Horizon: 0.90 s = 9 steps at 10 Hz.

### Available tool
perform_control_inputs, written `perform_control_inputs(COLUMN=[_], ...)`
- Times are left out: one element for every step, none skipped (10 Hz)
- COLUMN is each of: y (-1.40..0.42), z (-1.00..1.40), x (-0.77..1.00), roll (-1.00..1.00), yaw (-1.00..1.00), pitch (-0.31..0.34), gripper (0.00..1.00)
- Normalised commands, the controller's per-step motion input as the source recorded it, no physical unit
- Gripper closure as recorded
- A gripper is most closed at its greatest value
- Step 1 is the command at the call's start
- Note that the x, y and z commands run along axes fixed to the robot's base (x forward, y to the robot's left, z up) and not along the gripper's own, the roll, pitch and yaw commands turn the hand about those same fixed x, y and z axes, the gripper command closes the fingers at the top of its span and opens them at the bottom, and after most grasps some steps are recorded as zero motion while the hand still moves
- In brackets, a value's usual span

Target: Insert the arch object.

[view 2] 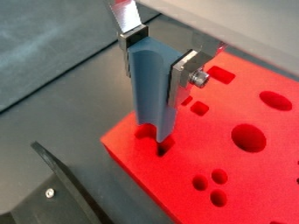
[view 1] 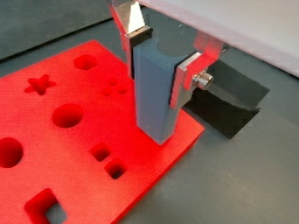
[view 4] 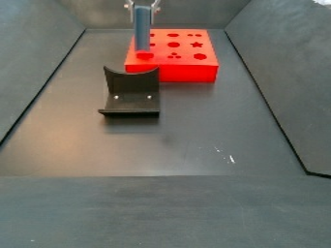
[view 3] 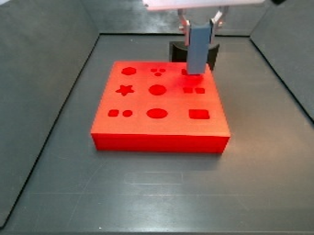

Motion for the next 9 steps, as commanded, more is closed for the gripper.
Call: perform_control_inputs(y=[0.09,0.1,0.18,0.14,0.11,0.09,0.0,0.0,-0.02], z=[-0.13,-0.13,-0.14,-0.11,-0.17,-0.24,-0.26,-0.28,-0.33], x=[-0.09,-0.1,-0.09,0.0,0.13,0.03,0.02,0.0,0.07], roll=[0.02,0.04,0.01,0.0,0.0,0.0,0.0,0.0,-0.04], yaw=[-0.01,-0.02,-0.07,-0.03,-0.03,-0.02,-0.01,0.0,0.0], pitch=[0.0,0.0,0.0,0.0,0.0,0.0,-0.004,-0.019,-0.036], gripper=[1.0,1.0,1.0,1.0,1.0,1.0,1.0,1.0,1.0])
